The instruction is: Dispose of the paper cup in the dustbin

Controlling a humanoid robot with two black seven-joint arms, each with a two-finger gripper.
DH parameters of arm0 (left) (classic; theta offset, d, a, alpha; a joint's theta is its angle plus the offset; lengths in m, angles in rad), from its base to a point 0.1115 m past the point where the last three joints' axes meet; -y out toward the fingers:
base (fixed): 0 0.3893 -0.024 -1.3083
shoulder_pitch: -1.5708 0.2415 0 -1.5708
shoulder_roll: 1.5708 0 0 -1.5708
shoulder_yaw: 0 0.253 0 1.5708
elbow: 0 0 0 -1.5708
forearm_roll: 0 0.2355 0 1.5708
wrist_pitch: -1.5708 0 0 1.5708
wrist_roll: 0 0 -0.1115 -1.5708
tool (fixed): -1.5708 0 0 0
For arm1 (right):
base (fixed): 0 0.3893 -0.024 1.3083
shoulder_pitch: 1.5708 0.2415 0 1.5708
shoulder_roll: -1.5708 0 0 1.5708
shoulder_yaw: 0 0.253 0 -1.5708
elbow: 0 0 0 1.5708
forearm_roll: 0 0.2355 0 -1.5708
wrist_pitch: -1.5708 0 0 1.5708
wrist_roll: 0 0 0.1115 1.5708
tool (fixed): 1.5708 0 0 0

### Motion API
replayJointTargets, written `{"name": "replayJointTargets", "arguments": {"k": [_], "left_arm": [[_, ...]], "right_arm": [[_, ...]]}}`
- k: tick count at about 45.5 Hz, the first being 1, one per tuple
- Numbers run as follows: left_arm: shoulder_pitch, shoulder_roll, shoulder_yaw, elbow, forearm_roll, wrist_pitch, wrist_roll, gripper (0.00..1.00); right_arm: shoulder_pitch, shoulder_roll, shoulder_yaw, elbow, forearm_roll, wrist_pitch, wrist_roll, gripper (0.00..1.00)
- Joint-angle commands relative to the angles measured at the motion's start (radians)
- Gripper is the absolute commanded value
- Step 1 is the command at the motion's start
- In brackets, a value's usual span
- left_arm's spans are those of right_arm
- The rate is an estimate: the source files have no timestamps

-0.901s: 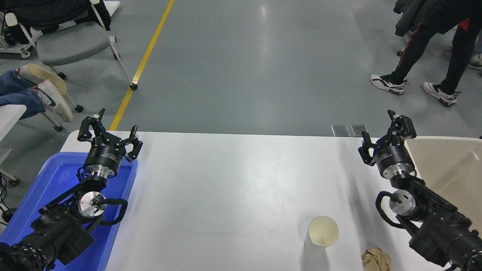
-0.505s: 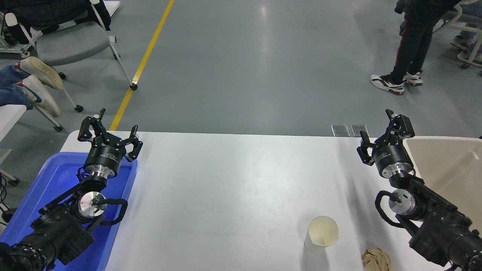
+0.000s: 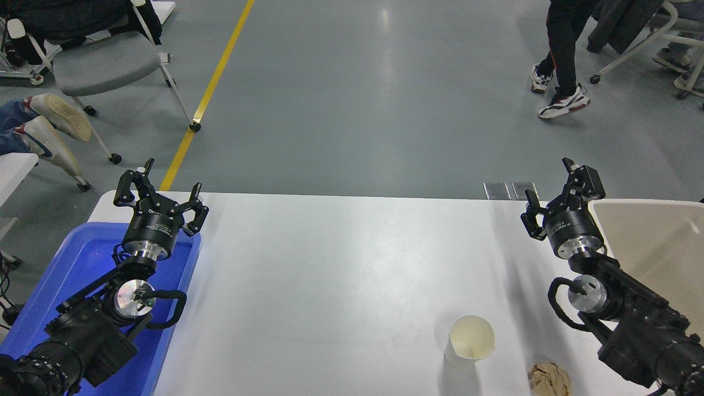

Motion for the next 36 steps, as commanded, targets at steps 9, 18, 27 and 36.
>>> {"name": "replayJointTargets", "arguments": {"k": [9,18,27,36], "left_arm": [[0.001,0.000,0.000,0.000,0.000,0.000,0.000,1.00],[0.000,0.000,-0.001,0.000,0.000,0.000,0.000,1.00],[0.001,0.000,-0.003,0.000,0.000,0.000,0.000,1.00],[0.001,0.000,-0.003,0.000,0.000,0.000,0.000,1.00]], "right_arm": [[-0.007,-0.001,0.006,-0.001,0.003,0.006,0.005,1.00],[-0.008,-0.027,-0.002,0.010,0.010,0.015,-0.012,1.00],[-0.013,-0.084,-0.024,0.094,0.000,0.005,-0.071,1.00],[-0.001,-0.182,-0.020,0.166,0.000,0.014,-0.069,1.00]]}}
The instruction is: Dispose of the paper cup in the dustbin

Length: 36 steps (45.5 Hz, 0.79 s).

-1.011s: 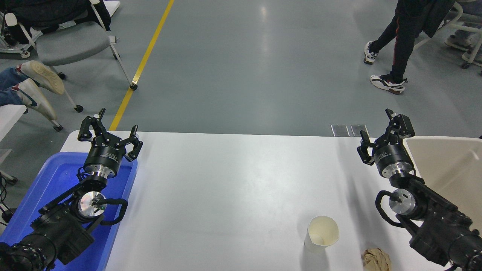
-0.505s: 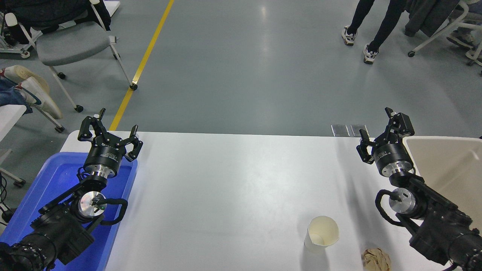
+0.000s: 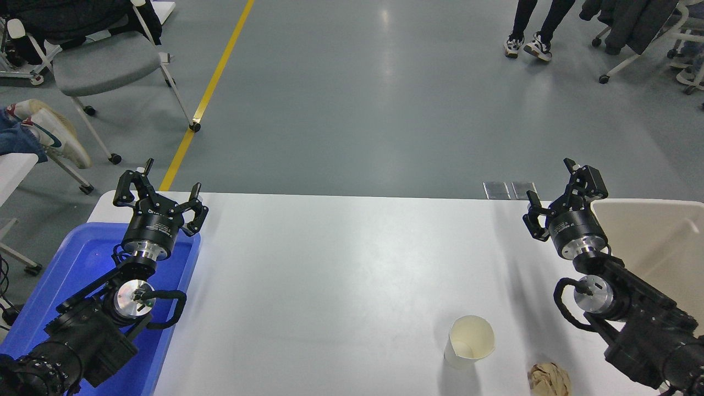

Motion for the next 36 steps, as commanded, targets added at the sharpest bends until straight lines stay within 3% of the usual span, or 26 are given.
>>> {"name": "replayJointTargets", "arguments": {"k": [1,8,18,28,32,36], "left_arm": [[0.000,0.000,-0.001,0.000,0.000,0.000,0.000,1.00],[0.000,0.000,-0.001,0.000,0.000,0.000,0.000,1.00],[0.000,0.000,-0.001,0.000,0.000,0.000,0.000,1.00],[0.000,0.000,-0.001,0.000,0.000,0.000,0.000,1.00],[0.000,0.000,-0.001,0.000,0.000,0.000,0.000,1.00],[-0.001,0.001,-0.001,0.000,0.000,0.000,0.000,1.00]], "right_arm": [[0.008,-0.109,-0.020,0.090,-0.012,0.003,-0.013,1.00],[0.008,-0.213,-0.061,0.217,-0.086,0.008,-0.034,1.00],[0.051,-0.320,-0.173,0.383,-0.094,0.006,-0.229,1.00],[0.146,-0.399,-0.323,0.501,-0.129,0.004,-0.227,1.00],[0.173,-0.416,-0.333,0.555,-0.261,0.006,-0.229,1.00],[0.187,-0.465,-0.357,0.644,-0.535,0.004,-0.238,1.00]]}}
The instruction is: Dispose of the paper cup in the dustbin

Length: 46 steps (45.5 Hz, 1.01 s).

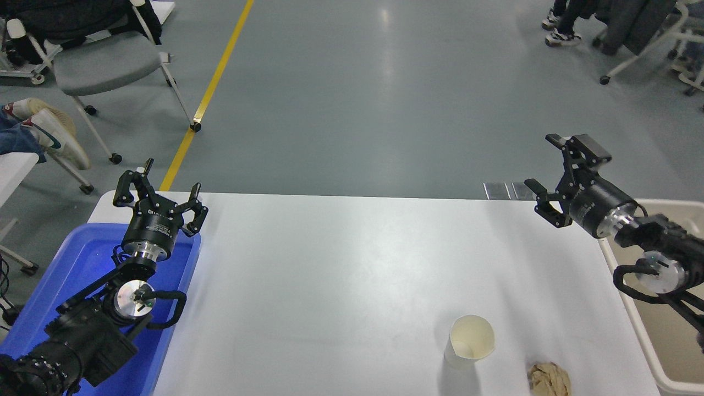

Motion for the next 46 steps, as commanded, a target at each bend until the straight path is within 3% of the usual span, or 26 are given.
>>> {"name": "replayJointTargets", "arguments": {"k": [1,3,6,15,18,22,29,35,46], "left_arm": [[0.000,0.000,0.000,0.000,0.000,0.000,0.000,1.00],[0.000,0.000,0.000,0.000,0.000,0.000,0.000,1.00],[0.000,0.002,0.000,0.000,0.000,0.000,0.000,1.00],[0.000,0.000,0.000,0.000,0.000,0.000,0.000,1.00],[0.000,0.000,0.000,0.000,0.000,0.000,0.000,1.00],[0.000,0.000,0.000,0.000,0.000,0.000,0.000,1.00],[0.000,0.002,0.000,0.000,0.000,0.000,0.000,1.00],[0.000,0.002,0.000,0.000,0.000,0.000,0.000,1.00],[0.000,0.002,0.000,0.000,0.000,0.000,0.000,1.00]], "right_arm": [[0.063,-0.097,-0.103,0.186,-0.417,-0.008,-0.031,1.00],[0.066,-0.102,-0.129,0.207,-0.524,-0.013,-0.035,1.00],[0.079,-0.109,-0.164,0.221,-0.553,0.001,-0.069,1.00],[0.228,-0.137,-0.333,0.341,-0.658,0.019,-0.365,1.00],[0.309,-0.131,-0.428,0.347,-0.756,0.047,-0.408,1.00],[0.404,-0.111,-0.561,0.347,-0.847,0.047,-0.401,1.00],[0.598,-0.066,-0.797,0.398,-0.861,0.045,-0.388,0.99],[0.693,0.024,-0.923,0.404,-0.919,0.061,-0.315,0.98],[0.679,0.085,-1.026,0.399,-0.997,0.059,-0.246,1.00]]}}
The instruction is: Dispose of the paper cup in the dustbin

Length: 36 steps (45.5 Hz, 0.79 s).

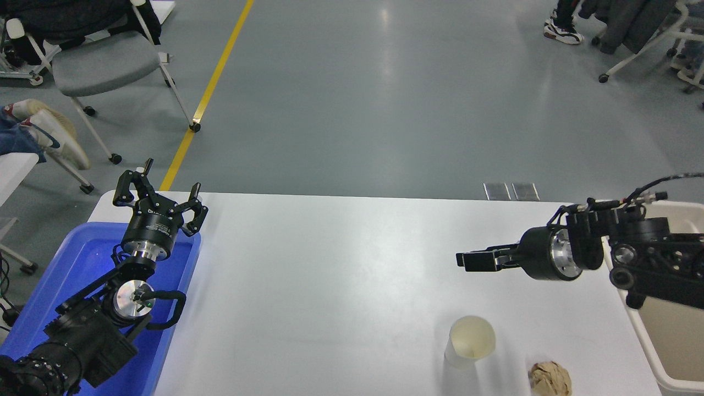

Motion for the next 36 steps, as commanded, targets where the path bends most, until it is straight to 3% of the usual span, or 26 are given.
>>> {"name": "replayJointTargets", "arguments": {"k": [1,12,20,36], "left_arm": [[0.000,0.000,0.000,0.000,0.000,0.000,0.000,1.00],[0.000,0.000,0.000,0.000,0.000,0.000,0.000,1.00],[0.000,-0.001,0.000,0.000,0.000,0.000,0.000,1.00],[0.000,-0.001,0.000,0.000,0.000,0.000,0.000,1.00]], "right_arm": [[0.030,0.074,-0.151,0.005,-0.083,0.005,0.044,1.00],[-0.046,0.074,-0.168,-0.015,-0.127,-0.035,0.045,0.99],[-0.108,0.102,-0.171,-0.050,-0.135,-0.175,0.044,0.99],[-0.114,0.125,-0.190,-0.107,-0.216,-0.184,0.059,0.98]]}}
